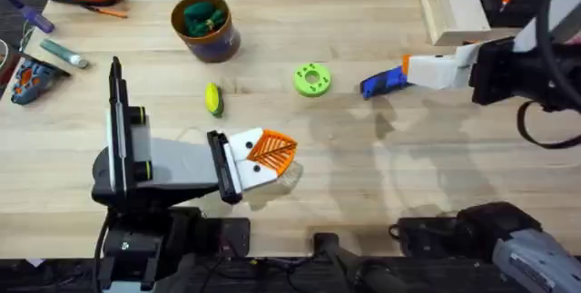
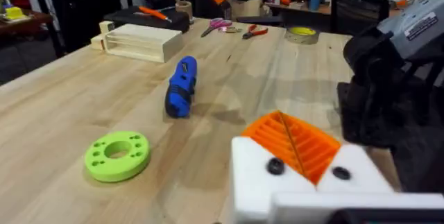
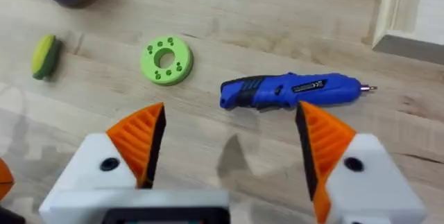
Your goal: Pick up the gripper from the table and insert it into the empty holder that is missing its gripper. Then pick up a screw, insert it into the mounting hole, and use the screwdriver to tighten it. Finally, clean up the table by picking up the vegetable and placing it into the bucket.
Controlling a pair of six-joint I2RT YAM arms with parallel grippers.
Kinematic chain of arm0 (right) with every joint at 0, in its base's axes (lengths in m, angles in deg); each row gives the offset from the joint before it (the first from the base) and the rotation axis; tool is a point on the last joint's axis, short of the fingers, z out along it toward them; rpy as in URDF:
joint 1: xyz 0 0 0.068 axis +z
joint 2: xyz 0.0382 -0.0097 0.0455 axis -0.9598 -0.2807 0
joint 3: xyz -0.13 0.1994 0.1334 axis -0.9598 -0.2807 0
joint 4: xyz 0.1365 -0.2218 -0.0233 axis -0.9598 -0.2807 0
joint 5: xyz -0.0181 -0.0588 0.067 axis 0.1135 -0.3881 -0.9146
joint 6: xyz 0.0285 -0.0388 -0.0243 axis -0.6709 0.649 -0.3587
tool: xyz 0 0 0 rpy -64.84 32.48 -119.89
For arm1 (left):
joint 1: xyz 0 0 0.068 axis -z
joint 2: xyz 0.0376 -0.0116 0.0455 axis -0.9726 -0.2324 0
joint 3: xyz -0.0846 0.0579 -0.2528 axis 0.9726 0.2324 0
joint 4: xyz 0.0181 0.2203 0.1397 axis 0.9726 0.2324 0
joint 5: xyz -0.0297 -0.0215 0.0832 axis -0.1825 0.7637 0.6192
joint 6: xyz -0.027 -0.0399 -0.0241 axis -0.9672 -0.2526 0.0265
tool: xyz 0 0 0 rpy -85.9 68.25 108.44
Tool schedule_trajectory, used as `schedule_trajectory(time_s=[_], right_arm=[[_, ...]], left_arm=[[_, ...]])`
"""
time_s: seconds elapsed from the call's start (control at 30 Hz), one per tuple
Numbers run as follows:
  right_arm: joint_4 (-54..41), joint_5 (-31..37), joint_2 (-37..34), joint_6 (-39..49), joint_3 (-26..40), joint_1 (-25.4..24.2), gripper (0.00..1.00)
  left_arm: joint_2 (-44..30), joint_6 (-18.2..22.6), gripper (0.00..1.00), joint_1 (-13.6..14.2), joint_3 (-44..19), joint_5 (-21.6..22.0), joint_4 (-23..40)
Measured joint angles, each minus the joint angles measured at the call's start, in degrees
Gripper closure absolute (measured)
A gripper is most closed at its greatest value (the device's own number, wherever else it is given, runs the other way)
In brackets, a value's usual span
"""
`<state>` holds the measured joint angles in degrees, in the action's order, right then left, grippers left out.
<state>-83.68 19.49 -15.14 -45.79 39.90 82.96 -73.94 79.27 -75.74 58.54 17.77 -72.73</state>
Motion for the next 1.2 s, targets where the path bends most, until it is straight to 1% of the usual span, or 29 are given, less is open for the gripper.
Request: schedule_trajectory(time_s=[0.07, 0.1, 0.13, 0.23, 0.27, 0.3, 0.33, 0.4, 0.77, 0.8, 0.93, 1.0, 1.07, 1.1, 1.17, 1.2], right_arm=[[0.04, -0.27, 0.01, -0.2, 0.0, 0.0, 0.01], [0.01, -0.38, 0.01, -0.25, 0.0, 0.0, 0.01], [-0.02, -0.43, 0.0, -0.36, 0.0, 0.0, 0.01], [-0.38, -0.46, 0.02, -0.37, 0.0, 0.0, 0.01], [-0.51, -0.46, 0.0, -0.36, -0.02, 0.0, 0.01], [-0.57, -0.46, 0.0, -0.38, -0.02, 0.0, 0.01], [-0.58, -0.46, 0.01, -0.37, -0.02, 0.0, 0.01], [-0.57, -0.46, 0.01, -0.38, -0.02, 0.0, 0.01], [-0.59, -0.46, 0.01, -0.38, -0.02, 0.0, 0.01], [-0.59, -0.46, 0.01, -0.38, -0.02, 0.0, 0.01], [-0.59, -0.46, 0.0, -0.38, -0.02, 0.0, 0.01], [-0.59, -0.46, 0.0, -0.38, -0.02, 0.0, 0.01], [-0.59, -0.46, 0.02, -0.38, -0.02, 0.0, 0.01], [-0.59, -0.46, 0.0, -0.38, -0.02, 0.0, 0.01], [-0.59, -0.46, 0.02, -0.38, -0.02, 0.0, 0.01], [-0.59, -0.46, 0.0, -0.38, -0.02, 0.0, 0.01]], left_arm=[[0.0, 0.0, 0.986, 0.0, 0.0, 0.0, 0.0], [0.0, 0.31, 0.922, 0.0, 0.0, 0.0, -0.02], [0.0, 0.35, 0.784, 0.0, 0.0, -0.05, -0.02], [0.0, 0.39, 0.314, 0.0, 0.0, -0.04, 0.0], [0.0, 0.39, 0.142, 0.0, 0.0, -0.02, 0.0], [0.0, 0.23, 0.051, 0.0, 0.0, -0.09, 0.0], [0.0, 0.29, 0.025, 0.0, 0.0, -0.06, 0.0], [0.0, 0.33, 0.016, 0.0, 0.0, -0.04, 0.0], [0.0, 0.29, 0.014, 0.0, 0.0, 1.63, -0.41], [0.0, -0.08, 0.014, 0.0, 0.0, 2.08, -0.57], [0.0, -4.27, 0.015, 0.0, -0.02, 5.2, -1.07], [0.0, -5.74, 0.015, 0.0, -0.42, 6.56, -0.78], [0.0, -6.75, 0.015, 0.0, -1.79, 8.39, 0.9], [0.0, -7.02, 0.015, 0.0, -3.12, 9.72, 2.93], [0.0, -7.56, 0.015, 0.0, -6.5, 12.69, 8.12], [0.0, -7.48, 0.015, 0.0, -8.81, 14.55, 11.81]])
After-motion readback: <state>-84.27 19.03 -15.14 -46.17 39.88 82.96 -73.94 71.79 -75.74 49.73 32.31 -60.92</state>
